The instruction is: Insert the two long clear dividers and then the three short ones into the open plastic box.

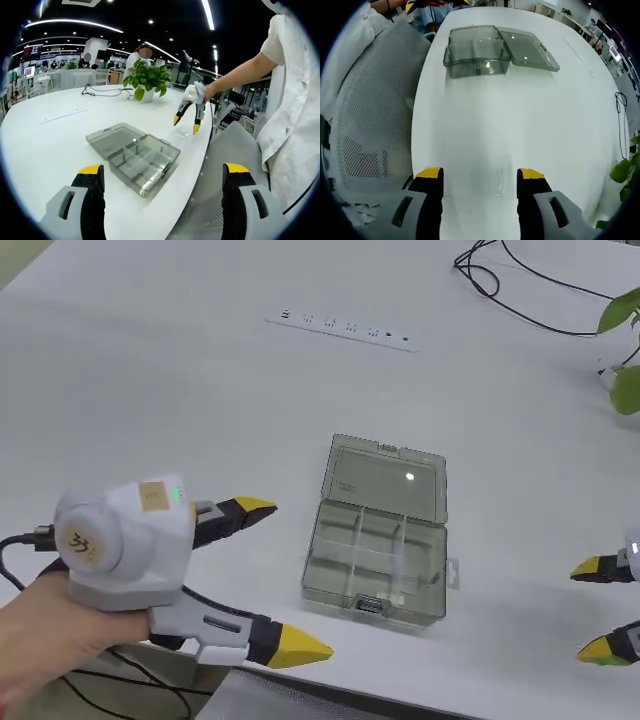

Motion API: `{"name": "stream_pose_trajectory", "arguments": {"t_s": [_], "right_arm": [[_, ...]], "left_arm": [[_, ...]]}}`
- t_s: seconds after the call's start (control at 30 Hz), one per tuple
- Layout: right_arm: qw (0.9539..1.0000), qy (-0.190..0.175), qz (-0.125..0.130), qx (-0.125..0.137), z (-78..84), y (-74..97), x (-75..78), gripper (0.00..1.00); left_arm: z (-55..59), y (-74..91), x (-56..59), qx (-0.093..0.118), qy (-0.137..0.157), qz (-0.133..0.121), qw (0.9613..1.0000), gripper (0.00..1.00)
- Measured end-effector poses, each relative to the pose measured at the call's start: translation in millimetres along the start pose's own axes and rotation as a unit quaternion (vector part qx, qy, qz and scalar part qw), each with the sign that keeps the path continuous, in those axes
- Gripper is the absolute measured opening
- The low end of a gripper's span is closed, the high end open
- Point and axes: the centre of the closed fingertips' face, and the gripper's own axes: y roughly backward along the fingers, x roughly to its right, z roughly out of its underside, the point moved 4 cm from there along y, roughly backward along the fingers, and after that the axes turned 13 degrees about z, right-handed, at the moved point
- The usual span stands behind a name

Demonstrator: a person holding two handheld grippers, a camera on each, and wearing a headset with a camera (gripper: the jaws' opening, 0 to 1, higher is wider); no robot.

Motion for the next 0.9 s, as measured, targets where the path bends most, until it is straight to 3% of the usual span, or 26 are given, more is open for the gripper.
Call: {"name": "stream_pose_trajectory", "arguments": {"t_s": [0.33, 0.6, 0.9], "right_arm": [[0.9993, 0.026, -0.002, -0.029, 18.9, -14.2, -0.3, 0.52], [0.9973, 0.061, 0.019, -0.038, 20.5, -16.1, 3.4, 0.42], [0.9975, 0.054, 0.019, -0.042, 21.0, -15.3, 1.0, 0.36]], "left_arm": [[-1.0, -0.3, 0.1, -0.001, 0.003, -0.002, 1.0, 1.0], [-1.9, -0.5, -0.8, 0.0, 0.007, -0.004, 1.0, 1.0], [-2.8, 0.8, -2.8, 0.004, 0.007, -0.005, 1.0, 0.99]]}}
